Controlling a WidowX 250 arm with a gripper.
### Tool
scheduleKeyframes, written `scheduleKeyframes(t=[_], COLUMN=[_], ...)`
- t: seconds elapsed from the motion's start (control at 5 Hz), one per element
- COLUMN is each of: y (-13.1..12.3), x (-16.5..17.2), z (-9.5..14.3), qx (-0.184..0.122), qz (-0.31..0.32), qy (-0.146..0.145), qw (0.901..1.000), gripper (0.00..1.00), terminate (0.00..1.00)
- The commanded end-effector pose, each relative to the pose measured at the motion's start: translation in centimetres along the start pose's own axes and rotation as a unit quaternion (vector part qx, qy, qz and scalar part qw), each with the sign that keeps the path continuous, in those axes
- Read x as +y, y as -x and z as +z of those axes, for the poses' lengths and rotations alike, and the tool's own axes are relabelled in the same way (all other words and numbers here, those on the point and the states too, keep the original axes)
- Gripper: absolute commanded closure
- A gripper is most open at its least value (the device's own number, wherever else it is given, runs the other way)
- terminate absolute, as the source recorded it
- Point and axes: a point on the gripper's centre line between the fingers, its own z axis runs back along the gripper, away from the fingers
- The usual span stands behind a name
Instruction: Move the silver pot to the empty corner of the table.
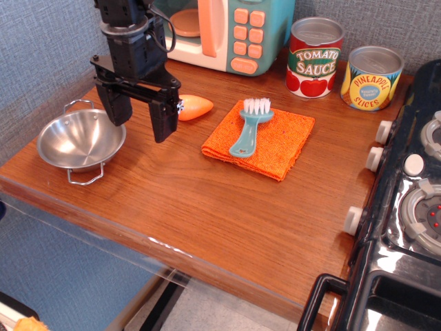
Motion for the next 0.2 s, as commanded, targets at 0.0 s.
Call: scheduleKeyframes(t=[0.0], y=[0.61], x=[0.02], z=[1.72], qx=[-0.008], qz=[-0.016], qy=[-0.032], qw=[0.9993], gripper=[0.00], terminate=[1.00])
